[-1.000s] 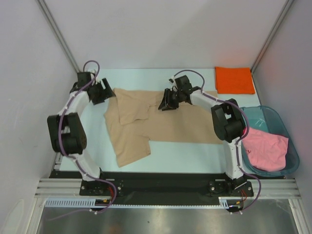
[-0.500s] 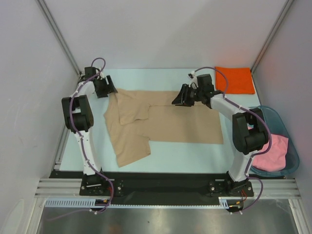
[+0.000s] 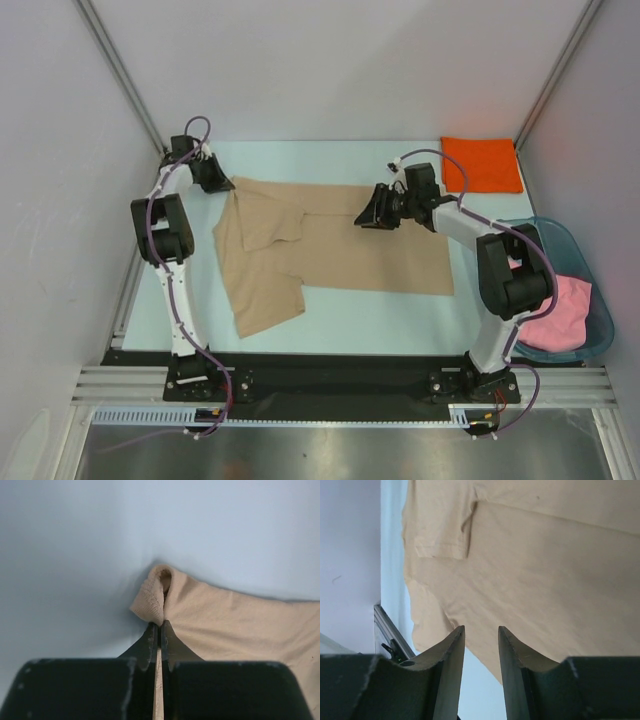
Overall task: Fold and stack the t-shirts
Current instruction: Fold the tshirt
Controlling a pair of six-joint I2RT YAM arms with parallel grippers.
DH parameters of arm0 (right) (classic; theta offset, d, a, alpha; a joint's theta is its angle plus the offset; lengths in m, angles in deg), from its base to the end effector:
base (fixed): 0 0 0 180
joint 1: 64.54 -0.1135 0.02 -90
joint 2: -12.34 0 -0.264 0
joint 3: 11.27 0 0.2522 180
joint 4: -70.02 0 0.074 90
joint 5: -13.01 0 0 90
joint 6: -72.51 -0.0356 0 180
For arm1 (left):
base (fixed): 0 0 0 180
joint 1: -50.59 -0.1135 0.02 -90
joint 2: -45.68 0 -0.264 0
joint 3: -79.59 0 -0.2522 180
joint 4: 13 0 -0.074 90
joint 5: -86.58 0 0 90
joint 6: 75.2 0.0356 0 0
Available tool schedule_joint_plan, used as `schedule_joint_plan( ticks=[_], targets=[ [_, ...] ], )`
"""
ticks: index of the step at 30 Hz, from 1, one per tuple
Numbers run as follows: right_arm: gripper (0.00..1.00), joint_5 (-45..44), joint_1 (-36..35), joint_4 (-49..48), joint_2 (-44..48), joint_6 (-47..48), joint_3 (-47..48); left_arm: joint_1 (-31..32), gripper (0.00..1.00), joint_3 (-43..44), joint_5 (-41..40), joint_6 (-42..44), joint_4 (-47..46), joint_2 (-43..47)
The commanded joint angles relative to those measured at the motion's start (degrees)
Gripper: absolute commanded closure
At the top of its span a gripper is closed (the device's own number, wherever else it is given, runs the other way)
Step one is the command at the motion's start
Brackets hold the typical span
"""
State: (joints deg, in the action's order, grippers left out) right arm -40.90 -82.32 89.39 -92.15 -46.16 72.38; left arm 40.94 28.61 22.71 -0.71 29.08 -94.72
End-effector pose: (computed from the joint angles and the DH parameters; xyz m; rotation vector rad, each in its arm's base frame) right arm 0.3747 0.1422 0.2130 -0.1301 2.3628 1.1287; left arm 0.5288 0.0740 0.1469 -0.3522 2.4447 -0.6123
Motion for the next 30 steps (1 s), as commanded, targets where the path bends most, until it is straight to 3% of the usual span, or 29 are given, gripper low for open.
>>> schedule_joint_plan(
  ticks=[1,4,5,6,7,9,12,17,21,24,30],
  targets=[
    [0.61,-3.3,0.0,1.0,4.1,0.0,-1.2,-1.7,1.00,6.5,-3.6,0.3,0.6,-2.2],
    [0.61,-5.8,0.0,3.9,5.5,0.0,-1.8,-2.2,1.00,12.5,-7.7,1.4,3.6,-3.3],
    [0.61,-6.5,0.0,4.8,5.8,0.2,-1.9,-2.4,0.91,14.0,-8.7,1.5,5.8,-3.3],
    [0.60,-7.3,-0.1,6.9,6.6,0.4,-1.8,-2.5,0.62,14.9,-11.8,1.5,6.4,-2.5],
    [0.60,-9.4,-0.1,8.4,7.0,0.8,-1.7,-2.6,0.49,14.4,-13.6,1.5,7.1,-1.3],
    [0.58,-12.3,-0.5,12.3,8.2,2.1,-1.7,-2.5,0.29,9.7,-19.1,1.2,7.3,4.9],
    [0.54,-19.5,-0.7,16.3,11.3,1.5,-3.2,-2.0,0.15,-0.1,-29.2,-0.3,8.2,16.1],
    [0.52,-29.3,-1.6,21.5,15.3,-2.3,-6.3,0.8,0.13,-24.3,-34.9,-7.5,7.8,38.0],
    [0.51,-33.4,-3.9,25.5,18.0,-1.1,-6.6,2.0,0.10,-47.8,-31.4,-13.1,10.0,53.2],
    [0.50,-34.0,-4.4,25.4,21.8,-0.4,-8.4,2.8,0.12,-57.5,-28.3,-16.0,13.3,62.2],
    [0.50,-30.8,-4.2,23.8,27.3,-0.1,-12.3,5.9,0.18,-72.2,-32.2,-20.7,16.8,80.6]
  ],
)
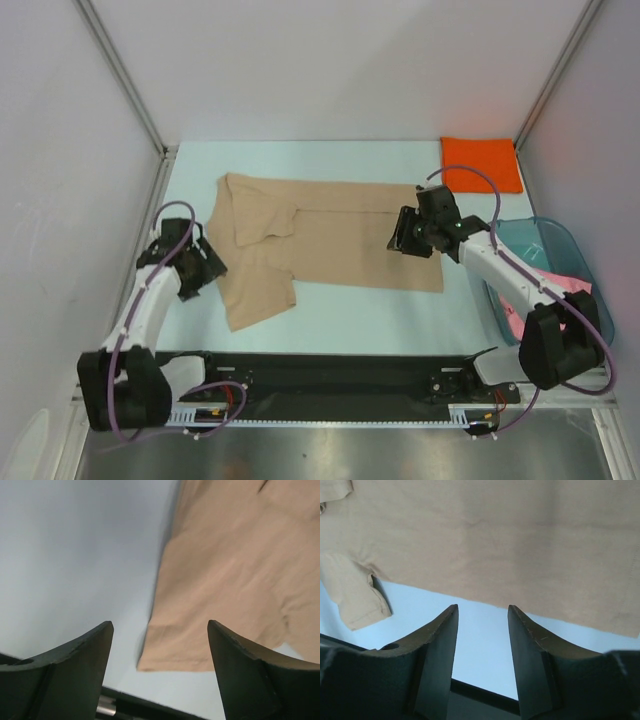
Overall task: Fold and stack the t-shirts
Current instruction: Fold the tshirt
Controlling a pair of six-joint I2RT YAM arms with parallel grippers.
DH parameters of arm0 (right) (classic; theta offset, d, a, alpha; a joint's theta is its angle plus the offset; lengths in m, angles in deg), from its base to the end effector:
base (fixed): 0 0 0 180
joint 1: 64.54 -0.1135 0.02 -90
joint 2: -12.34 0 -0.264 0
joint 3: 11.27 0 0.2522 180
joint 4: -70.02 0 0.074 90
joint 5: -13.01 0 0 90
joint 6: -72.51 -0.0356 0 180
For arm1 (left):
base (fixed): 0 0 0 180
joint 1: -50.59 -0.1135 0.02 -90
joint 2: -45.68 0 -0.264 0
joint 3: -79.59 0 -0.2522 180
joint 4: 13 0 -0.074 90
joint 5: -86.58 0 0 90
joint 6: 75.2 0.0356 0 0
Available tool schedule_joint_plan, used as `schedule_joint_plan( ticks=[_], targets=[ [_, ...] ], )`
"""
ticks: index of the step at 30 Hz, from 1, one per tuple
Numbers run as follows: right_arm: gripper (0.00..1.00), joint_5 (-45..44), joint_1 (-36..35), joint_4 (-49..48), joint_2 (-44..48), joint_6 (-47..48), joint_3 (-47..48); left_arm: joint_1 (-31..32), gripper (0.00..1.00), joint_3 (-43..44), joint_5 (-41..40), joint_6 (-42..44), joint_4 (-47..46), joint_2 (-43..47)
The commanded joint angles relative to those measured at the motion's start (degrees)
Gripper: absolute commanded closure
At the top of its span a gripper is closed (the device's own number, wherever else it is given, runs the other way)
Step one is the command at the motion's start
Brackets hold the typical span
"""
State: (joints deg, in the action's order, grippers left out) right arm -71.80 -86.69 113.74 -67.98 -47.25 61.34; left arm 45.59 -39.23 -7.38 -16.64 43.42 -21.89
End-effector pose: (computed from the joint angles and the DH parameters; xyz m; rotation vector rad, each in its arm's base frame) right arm 0.2709 0.1137 0.2543 0.1279 2.5279 0.4907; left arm 0.2189 0.0216 0.2320 -0.8540 2.5231 -0.0577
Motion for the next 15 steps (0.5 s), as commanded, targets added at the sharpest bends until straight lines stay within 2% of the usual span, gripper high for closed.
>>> schedule_joint_plan(
  ticks=[1,3,6,15],
  targets=[
    [0.50,0.9,0.2,-0.9,4.1,1.0,-1.8,2.1,0.20,-5.4,-2.7,-5.2,2.8,8.6],
    [0.50,1.3,0.4,-1.6,4.9,1.0,-3.4,4.0,0.25,-6.8,-2.4,-7.9,3.5,8.5],
    [0.50,3.2,1.0,-2.0,5.9,0.8,-4.7,9.6,0.26,-8.4,-6.1,-12.1,3.5,6.1],
    [0.50,3.9,2.3,-1.2,11.7,1.9,-8.2,11.3,0.37,-13.1,-7.3,-15.1,-6.5,1.3]
  ],
)
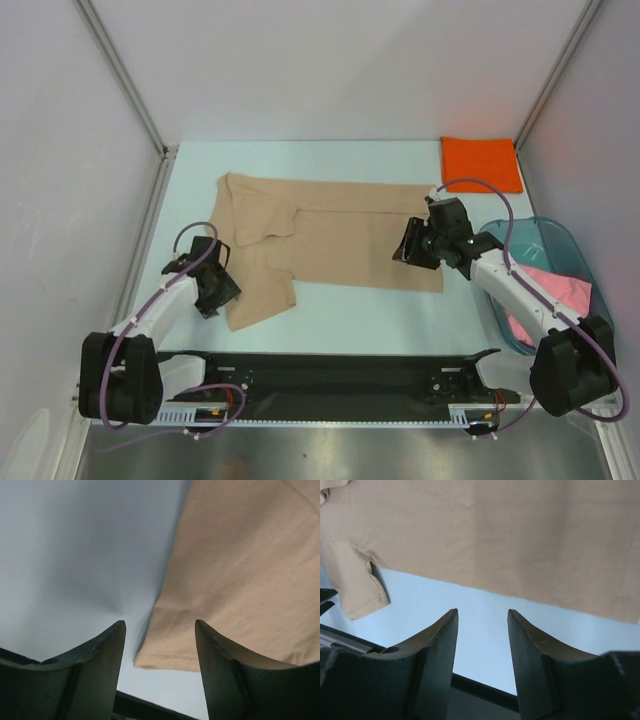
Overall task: Fold and stack the t-shirts
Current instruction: Fold the tshirt
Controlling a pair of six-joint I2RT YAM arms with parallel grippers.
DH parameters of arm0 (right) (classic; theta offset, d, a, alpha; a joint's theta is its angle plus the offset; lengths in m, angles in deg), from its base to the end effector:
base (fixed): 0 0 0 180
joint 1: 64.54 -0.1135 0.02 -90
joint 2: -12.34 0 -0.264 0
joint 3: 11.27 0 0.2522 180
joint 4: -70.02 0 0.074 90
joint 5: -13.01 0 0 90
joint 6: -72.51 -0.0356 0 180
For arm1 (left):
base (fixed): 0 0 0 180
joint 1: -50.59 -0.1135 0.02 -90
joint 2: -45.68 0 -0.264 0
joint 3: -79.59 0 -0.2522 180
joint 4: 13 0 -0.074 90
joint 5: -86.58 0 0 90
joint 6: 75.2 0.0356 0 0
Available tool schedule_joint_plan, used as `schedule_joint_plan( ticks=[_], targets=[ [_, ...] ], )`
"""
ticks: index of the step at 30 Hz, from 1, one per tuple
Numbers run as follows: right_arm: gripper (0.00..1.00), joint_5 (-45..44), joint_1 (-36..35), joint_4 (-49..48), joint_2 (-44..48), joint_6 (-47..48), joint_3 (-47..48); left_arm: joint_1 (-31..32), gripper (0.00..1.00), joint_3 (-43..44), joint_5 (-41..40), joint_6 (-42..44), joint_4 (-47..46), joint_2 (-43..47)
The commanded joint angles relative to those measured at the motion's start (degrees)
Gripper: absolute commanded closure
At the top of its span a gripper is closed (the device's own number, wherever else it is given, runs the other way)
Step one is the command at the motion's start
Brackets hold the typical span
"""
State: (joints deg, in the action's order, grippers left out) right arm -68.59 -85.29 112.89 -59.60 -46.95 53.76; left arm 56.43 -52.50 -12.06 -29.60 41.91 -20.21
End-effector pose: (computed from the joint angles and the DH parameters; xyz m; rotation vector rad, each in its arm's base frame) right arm 0.2404 0.0966 0.2508 0.1233 2.5072 0.5567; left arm 0.1838 -0.0134 0.1723 -0.9573 2.6400 0.0127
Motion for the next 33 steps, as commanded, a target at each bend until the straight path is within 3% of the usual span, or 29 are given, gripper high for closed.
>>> schedule_joint_plan(
  ticks=[1,13,16,20,22,23,25,26,33],
  targets=[
    [0.50,0.6,1.4,-0.4,3.7,1.8,-1.2,0.5,0.38,0.2,-2.6,-2.0,-6.3,-0.6],
    [0.51,0.6,3.4,0.9,4.9,1.2,-1.1,0.5,0.48,-1.4,-2.9,-2.2,-10.3,-4.5],
    [0.51,-0.7,3.4,2.2,4.9,0.8,-0.6,0.5,0.53,-1.5,-3.1,-1.7,-10.3,-5.4],
    [0.50,-5.0,3.8,5.9,4.9,-1.8,-0.4,0.5,0.71,-1.9,-3.6,0.0,-11.7,-4.5],
    [0.49,-6.3,4.4,7.4,4.3,-4.6,-0.7,0.5,0.79,-2.2,-3.7,1.1,-12.6,-3.6],
    [0.49,-7.1,4.6,8.3,4.1,-6.0,-1.1,0.5,0.89,-2.2,-3.2,1.2,-12.5,-3.1],
    [0.48,-8.3,5.0,8.4,4.4,-10.4,-3.3,0.5,0.92,-2.2,-2.3,2.3,-12.9,-2.1],
    [0.48,-11.4,5.7,9.1,4.7,-12.8,-4.1,0.5,0.99,-2.6,-1.7,2.6,-12.9,-0.7],
    [0.49,-21.7,5.5,10.1,6.7,-32.0,-9.2,0.5,1.00,-4.0,1.1,3.6,-13.9,6.8]
  ],
)
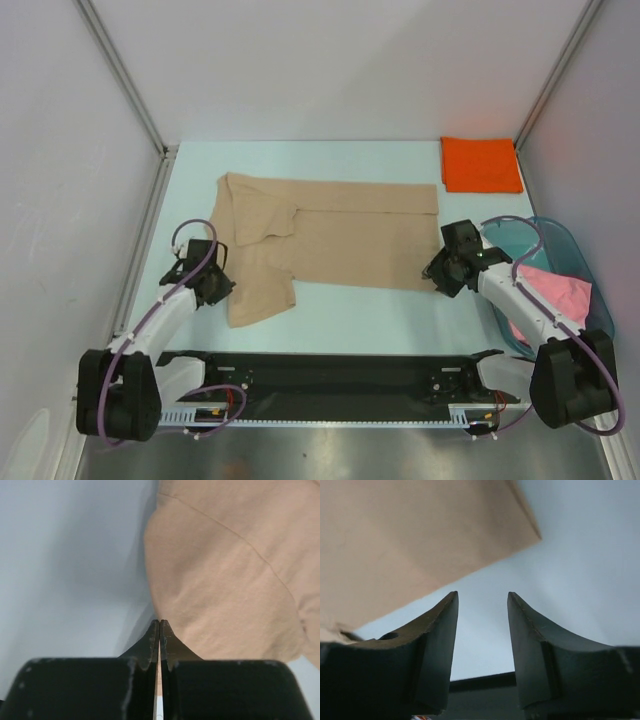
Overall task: Fold and stack the t-shirts
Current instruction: Fold the tshirt
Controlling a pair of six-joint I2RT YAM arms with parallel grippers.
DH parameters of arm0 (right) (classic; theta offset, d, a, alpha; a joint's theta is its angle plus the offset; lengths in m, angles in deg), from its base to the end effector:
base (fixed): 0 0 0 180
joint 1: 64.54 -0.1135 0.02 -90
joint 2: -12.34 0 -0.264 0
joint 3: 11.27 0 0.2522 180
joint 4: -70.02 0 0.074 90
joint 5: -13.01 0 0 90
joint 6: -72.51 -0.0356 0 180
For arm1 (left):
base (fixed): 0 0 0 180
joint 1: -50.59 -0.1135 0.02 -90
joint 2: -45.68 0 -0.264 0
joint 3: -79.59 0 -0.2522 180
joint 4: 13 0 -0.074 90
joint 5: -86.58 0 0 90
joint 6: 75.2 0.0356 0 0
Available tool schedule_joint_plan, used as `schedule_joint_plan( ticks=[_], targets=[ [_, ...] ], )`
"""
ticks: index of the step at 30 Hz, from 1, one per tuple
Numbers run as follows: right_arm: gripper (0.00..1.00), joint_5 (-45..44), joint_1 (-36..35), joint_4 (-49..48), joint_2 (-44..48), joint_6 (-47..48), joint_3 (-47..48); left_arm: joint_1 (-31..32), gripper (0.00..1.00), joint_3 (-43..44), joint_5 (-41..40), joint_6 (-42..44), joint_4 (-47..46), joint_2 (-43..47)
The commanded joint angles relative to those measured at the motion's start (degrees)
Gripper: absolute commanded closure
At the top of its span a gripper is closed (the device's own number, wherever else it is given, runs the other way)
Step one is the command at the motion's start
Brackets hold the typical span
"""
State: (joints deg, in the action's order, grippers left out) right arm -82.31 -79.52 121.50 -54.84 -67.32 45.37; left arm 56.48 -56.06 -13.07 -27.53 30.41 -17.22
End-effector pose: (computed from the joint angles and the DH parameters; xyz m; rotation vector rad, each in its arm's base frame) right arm 0.2104 0.0529 0.2140 0.8289 2.5377 0.2517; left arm 0.1897 -0.0136 0.1720 -0.8740 2.4782 -0.0656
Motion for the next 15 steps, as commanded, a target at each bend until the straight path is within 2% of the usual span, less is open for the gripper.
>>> schedule_joint_plan(
  ticks=[1,2,4,8,15],
  targets=[
    [0.52,-9.3,-0.3,1.6,1.8,-13.4,-1.2,0.4,1.00,-0.4,2.3,1.7,-2.5,4.7],
    [0.54,-10.7,-0.3,2.5,1.5,-17.5,-1.6,0.5,1.00,-0.4,2.6,1.9,-2.7,5.3],
    [0.58,-13.9,-0.8,1.8,0.2,-19.3,-2.0,0.5,1.00,-0.4,3.5,2.3,-2.8,7.0],
    [0.58,-16.2,-0.8,2.8,-3.7,-23.1,-1.5,0.4,1.00,0.3,4.6,2.7,-2.8,7.8],
    [0.59,-17.8,-2.2,1.1,-7.7,-24.6,-1.9,0.4,1.00,-0.6,6.8,2.2,-3.9,8.7]
  ],
)
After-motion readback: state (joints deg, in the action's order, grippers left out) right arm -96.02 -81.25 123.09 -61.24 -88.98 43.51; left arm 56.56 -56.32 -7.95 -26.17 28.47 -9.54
